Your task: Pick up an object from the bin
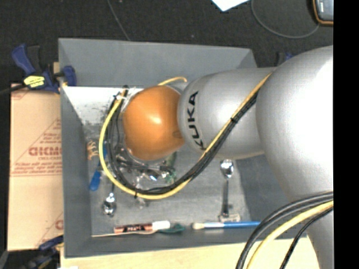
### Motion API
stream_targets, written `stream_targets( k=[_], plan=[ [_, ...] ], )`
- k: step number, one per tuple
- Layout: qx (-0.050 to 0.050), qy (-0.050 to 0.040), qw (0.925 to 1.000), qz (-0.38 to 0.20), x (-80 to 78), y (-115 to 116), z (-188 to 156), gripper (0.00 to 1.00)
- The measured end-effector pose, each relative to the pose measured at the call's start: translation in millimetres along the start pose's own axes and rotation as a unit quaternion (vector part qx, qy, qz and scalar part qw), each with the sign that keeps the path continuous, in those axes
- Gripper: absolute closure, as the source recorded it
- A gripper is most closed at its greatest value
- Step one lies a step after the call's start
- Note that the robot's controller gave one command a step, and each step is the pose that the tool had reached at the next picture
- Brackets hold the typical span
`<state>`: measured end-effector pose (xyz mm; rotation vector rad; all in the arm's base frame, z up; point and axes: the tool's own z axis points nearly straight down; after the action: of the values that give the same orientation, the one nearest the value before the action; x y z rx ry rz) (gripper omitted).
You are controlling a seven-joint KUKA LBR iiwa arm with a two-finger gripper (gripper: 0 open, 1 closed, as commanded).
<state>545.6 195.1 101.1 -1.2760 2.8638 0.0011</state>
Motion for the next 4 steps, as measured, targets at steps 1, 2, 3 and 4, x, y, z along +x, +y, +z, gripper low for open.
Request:
stream_targets(
  k=[1, 2, 3, 4],
  plan=[
    [0.0, -0.0029, 0.9952, -0.098, 8.5, 20.7, 30.5, 0.0],
    [0.0, -0.0019, 0.9902, -0.14, -6.2, -42.0, 29.5, 1.0],
    [0.0, -0.0018, 0.9902, -0.14, -6.2, -41.9, 29.5, 1.0],
    [0.0, -0.0026, 0.9903, -0.139, -6.0, -41.8, 24.1, 1.0]
  ],
)
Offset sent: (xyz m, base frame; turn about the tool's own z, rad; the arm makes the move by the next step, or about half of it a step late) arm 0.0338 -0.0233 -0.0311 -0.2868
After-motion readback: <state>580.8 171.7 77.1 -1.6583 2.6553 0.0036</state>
